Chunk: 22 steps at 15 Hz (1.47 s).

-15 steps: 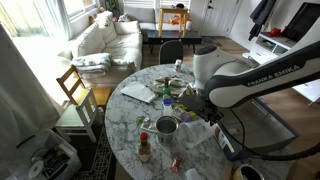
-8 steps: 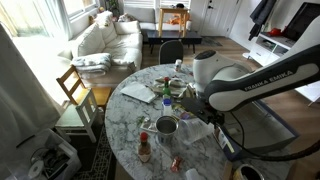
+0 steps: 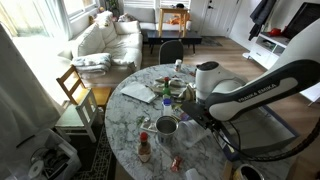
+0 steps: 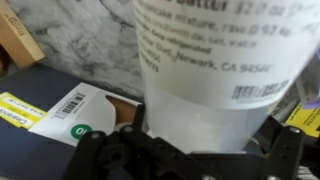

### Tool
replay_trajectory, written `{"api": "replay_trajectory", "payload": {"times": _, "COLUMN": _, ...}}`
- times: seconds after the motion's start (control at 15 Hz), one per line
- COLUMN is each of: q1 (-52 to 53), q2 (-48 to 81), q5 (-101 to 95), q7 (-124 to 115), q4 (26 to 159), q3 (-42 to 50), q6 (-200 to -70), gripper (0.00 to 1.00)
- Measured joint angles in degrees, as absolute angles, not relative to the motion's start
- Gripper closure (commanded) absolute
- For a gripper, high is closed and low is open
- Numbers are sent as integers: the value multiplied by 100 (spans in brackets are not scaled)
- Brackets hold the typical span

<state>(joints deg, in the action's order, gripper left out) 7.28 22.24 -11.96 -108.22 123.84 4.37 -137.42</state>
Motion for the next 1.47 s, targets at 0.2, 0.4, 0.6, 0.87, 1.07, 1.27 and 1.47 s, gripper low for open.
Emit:
{"api": "replay_trajectory", "payload": {"times": 0.2, "q1": 727, "q2": 2287, "q5": -1166, "q7": -10819, "q4": 12401, "q3": 462, "q6": -13912, "gripper": 0}}
{"api": "replay_trajectory", "payload": {"times": 0.4, "q1": 703, "q2": 2295, "q5": -1091, "q7": -10790, "q4": 12468, "q3": 468, "q6": -14152, "gripper": 12}}
{"api": "replay_trajectory", "payload": {"times": 0.6, "q1": 655, "q2": 2284, "q5": -957, "q7": -10697, "q4": 12526, "q3": 471, "q6": -14486, "gripper": 29}}
{"api": "replay_trajectory", "payload": {"times": 0.87, "q1": 619, "q2": 2255, "q5": -796, "q7": -10535, "q4": 12667, "q3": 510, "q6": -14931, "gripper": 29}}
{"api": "replay_trajectory", "payload": {"times": 1.07, "q1": 675, "q2": 2217, "q5": -833, "q7": -10534, "q4": 12709, "q3": 630, "q6": -14827, "gripper": 29}}
{"api": "replay_trajectory", "payload": {"times": 1.27, "q1": 871, "q2": 2123, "q5": -1091, "q7": -10706, "q4": 12622, "q3": 764, "q6": -14195, "gripper": 29}}
{"api": "replay_trajectory", "payload": {"times": 1.47, "q1": 1173, "q2": 1978, "q5": -1616, "q7": -11194, "q4": 12344, "q3": 800, "q6": -13118, "gripper": 29}}
